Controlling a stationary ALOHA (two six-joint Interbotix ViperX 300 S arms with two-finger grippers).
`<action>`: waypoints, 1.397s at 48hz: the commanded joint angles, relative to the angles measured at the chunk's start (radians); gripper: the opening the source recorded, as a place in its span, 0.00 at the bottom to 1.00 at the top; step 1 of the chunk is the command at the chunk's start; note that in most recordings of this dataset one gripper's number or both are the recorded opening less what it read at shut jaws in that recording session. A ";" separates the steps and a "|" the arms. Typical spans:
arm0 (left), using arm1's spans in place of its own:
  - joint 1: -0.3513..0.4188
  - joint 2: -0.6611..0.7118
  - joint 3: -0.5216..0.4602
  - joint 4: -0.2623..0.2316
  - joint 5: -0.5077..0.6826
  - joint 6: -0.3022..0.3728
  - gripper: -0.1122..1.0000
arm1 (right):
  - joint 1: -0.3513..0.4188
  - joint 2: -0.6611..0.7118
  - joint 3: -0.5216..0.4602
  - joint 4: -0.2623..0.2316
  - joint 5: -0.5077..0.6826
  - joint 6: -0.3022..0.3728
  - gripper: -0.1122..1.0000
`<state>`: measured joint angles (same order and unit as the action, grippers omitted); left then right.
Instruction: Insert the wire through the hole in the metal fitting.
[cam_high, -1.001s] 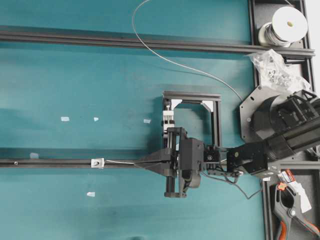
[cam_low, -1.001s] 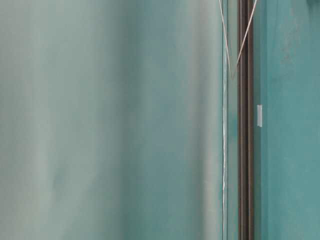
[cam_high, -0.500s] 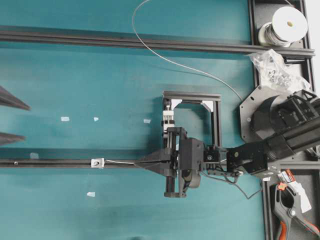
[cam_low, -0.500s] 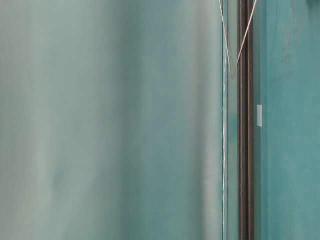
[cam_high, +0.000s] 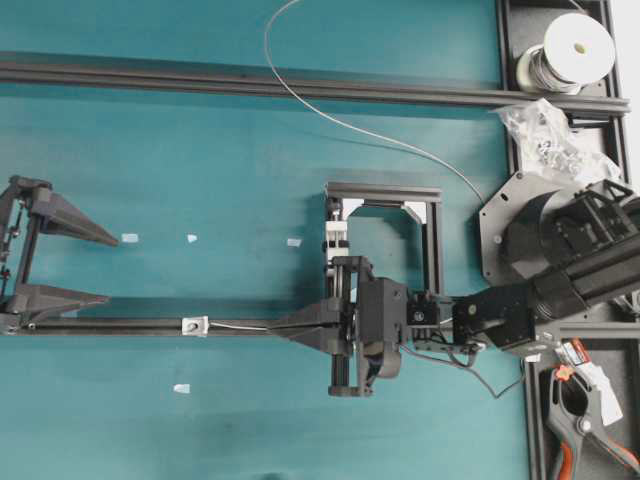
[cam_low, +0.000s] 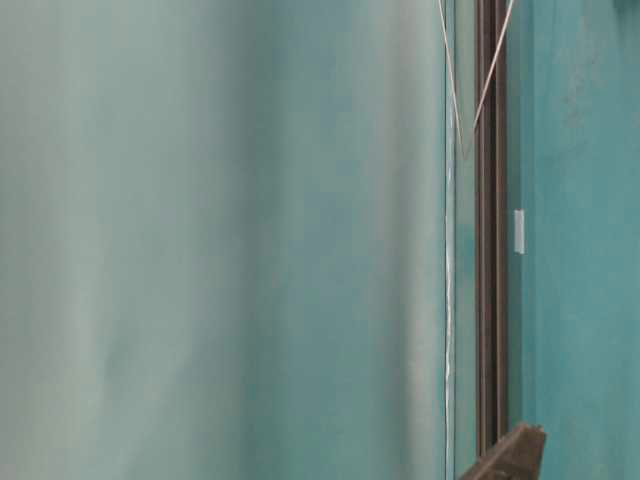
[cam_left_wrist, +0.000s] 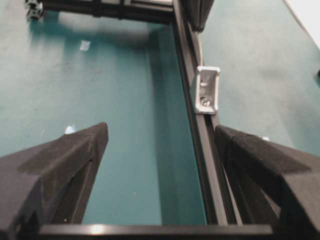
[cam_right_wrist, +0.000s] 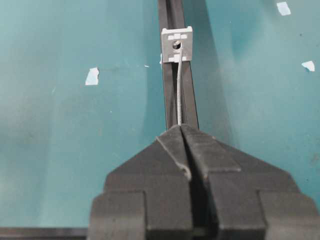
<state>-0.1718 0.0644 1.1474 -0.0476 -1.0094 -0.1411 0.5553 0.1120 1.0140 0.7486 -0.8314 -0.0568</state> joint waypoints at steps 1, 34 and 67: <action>-0.012 0.014 -0.025 0.000 -0.015 0.002 0.79 | 0.000 -0.011 -0.014 -0.005 -0.005 -0.002 0.10; -0.040 0.212 -0.173 0.000 -0.023 0.002 0.79 | -0.002 -0.006 -0.023 -0.017 -0.005 -0.002 0.10; -0.041 0.212 -0.175 0.000 -0.023 0.002 0.79 | -0.026 0.020 -0.057 -0.021 -0.005 -0.005 0.10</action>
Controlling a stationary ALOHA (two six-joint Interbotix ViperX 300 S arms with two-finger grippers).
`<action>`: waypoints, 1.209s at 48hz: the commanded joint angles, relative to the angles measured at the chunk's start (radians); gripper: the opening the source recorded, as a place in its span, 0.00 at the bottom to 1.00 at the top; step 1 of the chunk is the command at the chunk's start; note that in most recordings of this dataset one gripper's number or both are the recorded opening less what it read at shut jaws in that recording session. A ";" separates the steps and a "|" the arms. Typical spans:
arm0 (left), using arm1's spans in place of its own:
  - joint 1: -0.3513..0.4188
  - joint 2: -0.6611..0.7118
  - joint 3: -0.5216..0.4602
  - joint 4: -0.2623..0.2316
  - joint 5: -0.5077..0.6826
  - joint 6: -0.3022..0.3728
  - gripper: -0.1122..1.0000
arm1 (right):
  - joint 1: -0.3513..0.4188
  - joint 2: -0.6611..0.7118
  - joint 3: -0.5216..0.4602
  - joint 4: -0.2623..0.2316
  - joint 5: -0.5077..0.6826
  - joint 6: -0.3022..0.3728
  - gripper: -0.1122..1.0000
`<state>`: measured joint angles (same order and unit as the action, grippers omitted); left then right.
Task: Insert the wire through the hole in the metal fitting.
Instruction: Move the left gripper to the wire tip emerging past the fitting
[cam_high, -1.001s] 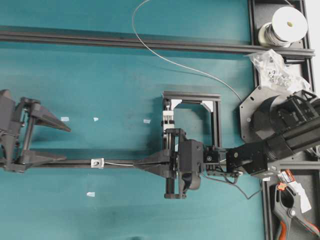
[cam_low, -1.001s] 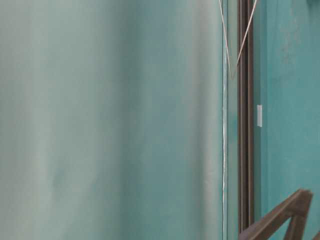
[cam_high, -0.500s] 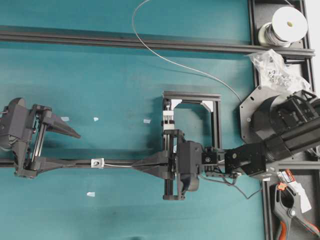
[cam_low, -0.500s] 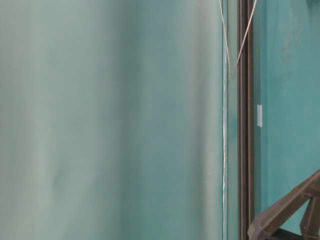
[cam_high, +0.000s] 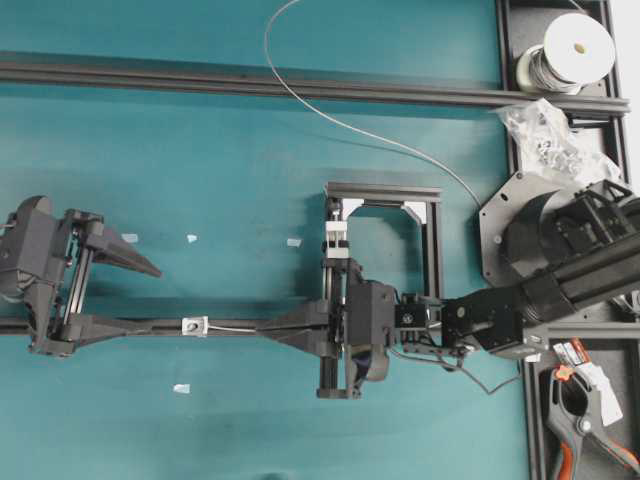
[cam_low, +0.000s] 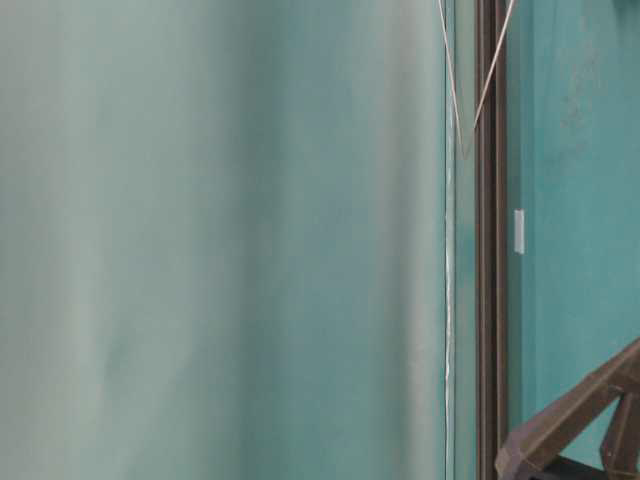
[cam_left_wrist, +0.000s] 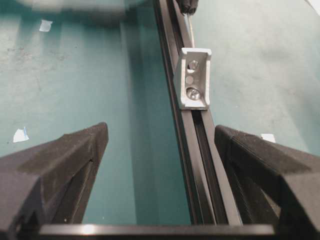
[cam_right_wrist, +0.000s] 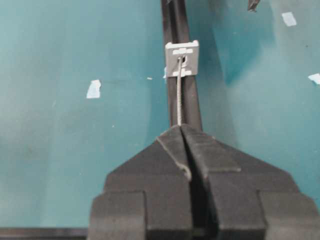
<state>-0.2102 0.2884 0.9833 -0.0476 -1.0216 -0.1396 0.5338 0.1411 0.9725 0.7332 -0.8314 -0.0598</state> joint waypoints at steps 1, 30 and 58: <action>-0.003 -0.011 -0.011 0.000 -0.011 0.000 0.79 | -0.006 -0.011 -0.015 -0.008 -0.003 -0.002 0.10; -0.003 -0.011 -0.025 0.000 -0.002 0.000 0.79 | -0.037 0.037 -0.074 -0.031 -0.005 -0.014 0.10; -0.009 -0.011 -0.048 0.000 0.041 0.000 0.79 | -0.055 0.075 -0.127 -0.028 -0.003 -0.046 0.10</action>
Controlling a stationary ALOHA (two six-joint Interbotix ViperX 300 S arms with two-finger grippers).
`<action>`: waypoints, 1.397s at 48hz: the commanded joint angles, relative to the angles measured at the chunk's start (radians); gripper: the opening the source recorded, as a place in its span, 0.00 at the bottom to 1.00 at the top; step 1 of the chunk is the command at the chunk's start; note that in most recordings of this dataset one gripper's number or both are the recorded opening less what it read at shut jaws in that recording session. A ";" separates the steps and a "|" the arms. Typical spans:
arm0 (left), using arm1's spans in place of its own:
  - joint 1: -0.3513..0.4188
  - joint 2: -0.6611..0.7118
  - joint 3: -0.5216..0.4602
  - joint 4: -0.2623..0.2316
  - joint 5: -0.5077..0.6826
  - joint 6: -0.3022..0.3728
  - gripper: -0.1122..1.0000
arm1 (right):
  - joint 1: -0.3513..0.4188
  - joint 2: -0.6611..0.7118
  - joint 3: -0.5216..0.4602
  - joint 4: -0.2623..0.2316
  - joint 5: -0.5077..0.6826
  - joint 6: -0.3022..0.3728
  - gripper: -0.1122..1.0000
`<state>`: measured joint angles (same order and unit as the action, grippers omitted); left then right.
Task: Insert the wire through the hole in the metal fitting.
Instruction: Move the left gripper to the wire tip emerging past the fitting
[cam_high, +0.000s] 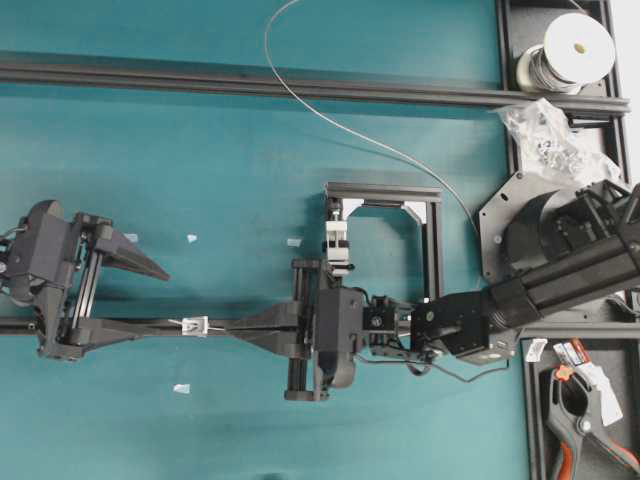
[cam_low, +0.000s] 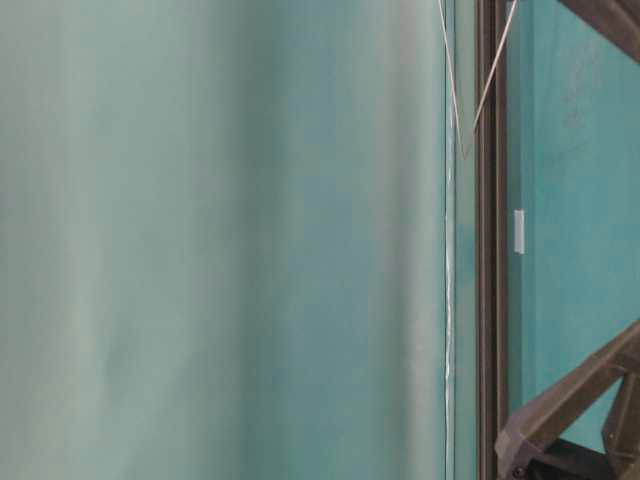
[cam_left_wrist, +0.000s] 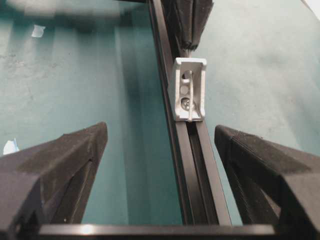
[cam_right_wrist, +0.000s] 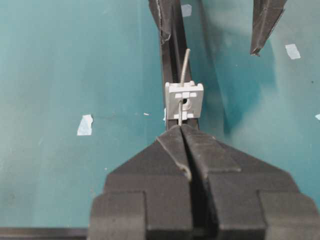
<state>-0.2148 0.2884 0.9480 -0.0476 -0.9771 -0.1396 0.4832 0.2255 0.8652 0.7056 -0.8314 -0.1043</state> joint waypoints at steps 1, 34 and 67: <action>-0.005 -0.011 -0.012 0.000 -0.003 0.000 0.79 | -0.006 -0.008 -0.021 -0.003 -0.005 -0.002 0.10; -0.003 -0.011 -0.028 0.000 0.029 -0.003 0.78 | -0.025 0.015 -0.057 -0.031 0.008 -0.005 0.10; -0.018 -0.011 -0.060 0.000 0.095 -0.014 0.60 | -0.026 0.015 -0.051 -0.031 0.008 -0.003 0.10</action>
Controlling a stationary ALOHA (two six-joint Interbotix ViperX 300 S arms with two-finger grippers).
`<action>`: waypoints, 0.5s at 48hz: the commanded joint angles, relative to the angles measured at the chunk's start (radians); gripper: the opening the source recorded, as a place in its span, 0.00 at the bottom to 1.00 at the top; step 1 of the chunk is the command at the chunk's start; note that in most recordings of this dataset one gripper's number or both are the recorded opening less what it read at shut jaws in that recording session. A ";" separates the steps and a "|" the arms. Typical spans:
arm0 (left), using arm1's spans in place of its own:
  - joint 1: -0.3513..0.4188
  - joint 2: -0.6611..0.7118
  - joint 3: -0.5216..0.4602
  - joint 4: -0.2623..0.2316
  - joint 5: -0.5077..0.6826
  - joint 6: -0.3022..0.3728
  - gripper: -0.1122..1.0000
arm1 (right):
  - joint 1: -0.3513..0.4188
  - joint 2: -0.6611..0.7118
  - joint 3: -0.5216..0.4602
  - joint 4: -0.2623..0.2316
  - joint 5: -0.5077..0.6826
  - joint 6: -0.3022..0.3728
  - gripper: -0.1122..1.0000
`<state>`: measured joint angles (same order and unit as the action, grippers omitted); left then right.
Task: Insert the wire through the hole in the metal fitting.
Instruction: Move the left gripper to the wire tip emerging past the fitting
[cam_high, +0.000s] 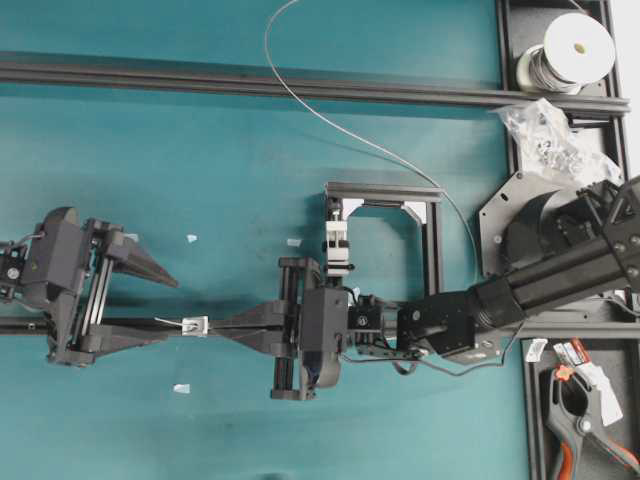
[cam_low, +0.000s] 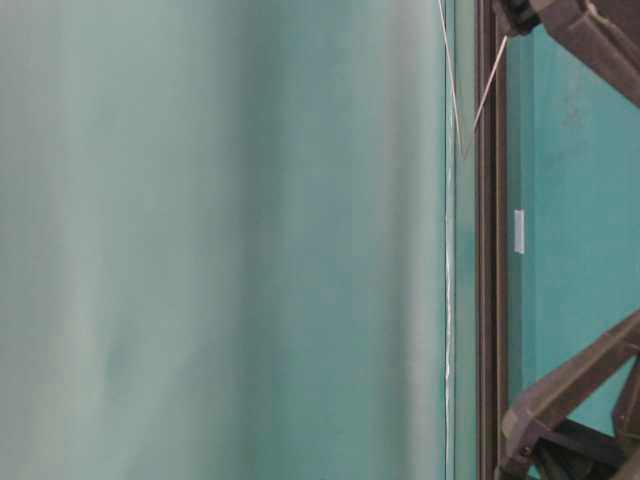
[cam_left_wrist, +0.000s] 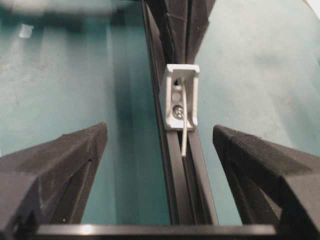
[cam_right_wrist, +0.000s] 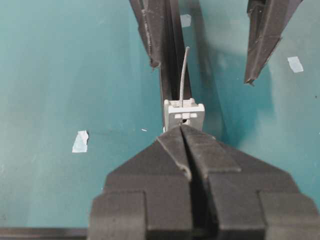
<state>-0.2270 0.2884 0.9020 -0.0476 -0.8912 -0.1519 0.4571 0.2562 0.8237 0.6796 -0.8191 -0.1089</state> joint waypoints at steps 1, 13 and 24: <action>-0.005 -0.011 -0.015 0.000 0.015 -0.002 0.60 | 0.002 -0.015 -0.009 -0.005 -0.005 0.002 0.10; -0.005 -0.011 -0.023 0.000 0.028 -0.002 0.46 | 0.000 -0.015 -0.009 -0.005 -0.005 0.002 0.10; -0.005 -0.012 -0.031 -0.003 0.034 -0.035 0.27 | 0.000 -0.015 -0.009 -0.005 -0.005 0.003 0.10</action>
<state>-0.2301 0.2884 0.8882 -0.0491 -0.8544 -0.1764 0.4571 0.2562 0.8237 0.6796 -0.8191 -0.1074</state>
